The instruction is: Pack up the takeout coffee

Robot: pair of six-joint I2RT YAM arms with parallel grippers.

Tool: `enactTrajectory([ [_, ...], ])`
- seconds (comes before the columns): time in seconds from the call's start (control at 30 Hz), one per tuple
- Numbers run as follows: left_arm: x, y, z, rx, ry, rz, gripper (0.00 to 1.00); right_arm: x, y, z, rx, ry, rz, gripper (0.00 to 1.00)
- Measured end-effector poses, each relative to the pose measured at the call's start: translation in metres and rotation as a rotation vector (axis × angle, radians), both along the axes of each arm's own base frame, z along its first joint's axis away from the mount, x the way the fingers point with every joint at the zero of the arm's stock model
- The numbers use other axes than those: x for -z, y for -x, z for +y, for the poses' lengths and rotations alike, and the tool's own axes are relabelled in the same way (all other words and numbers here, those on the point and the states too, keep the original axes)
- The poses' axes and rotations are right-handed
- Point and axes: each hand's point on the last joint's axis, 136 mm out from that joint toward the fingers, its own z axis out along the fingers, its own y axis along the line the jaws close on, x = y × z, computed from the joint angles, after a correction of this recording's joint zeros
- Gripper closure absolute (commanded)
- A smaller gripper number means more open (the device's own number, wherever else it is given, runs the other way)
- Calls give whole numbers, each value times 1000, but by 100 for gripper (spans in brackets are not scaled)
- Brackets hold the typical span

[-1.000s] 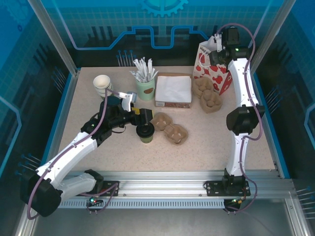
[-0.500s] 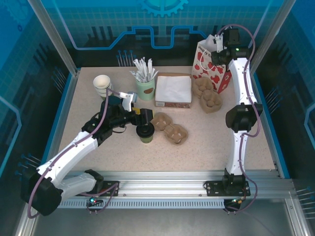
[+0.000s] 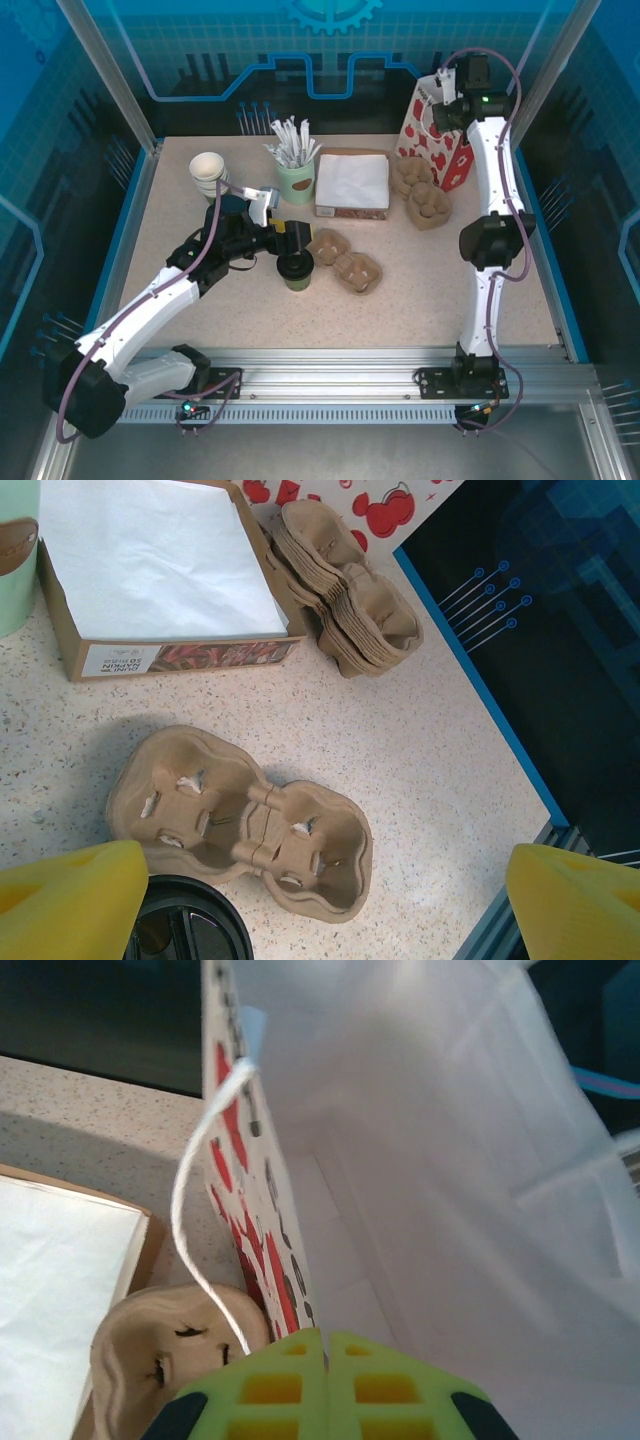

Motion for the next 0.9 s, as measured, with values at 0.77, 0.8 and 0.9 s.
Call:
enactTrajectory([
  [0.77, -25, 17, 11, -18, 11, -62, 6, -166, 234, 106, -252, 193, -233, 100],
  [0.8, -26, 18, 12, -18, 12, -66, 6, -156, 243, 109, -265, 203, -203, 100],
  [0.9, -27, 22, 15, -20, 15, -74, 6, -122, 266, 114, -302, 232, -104, 100],
])
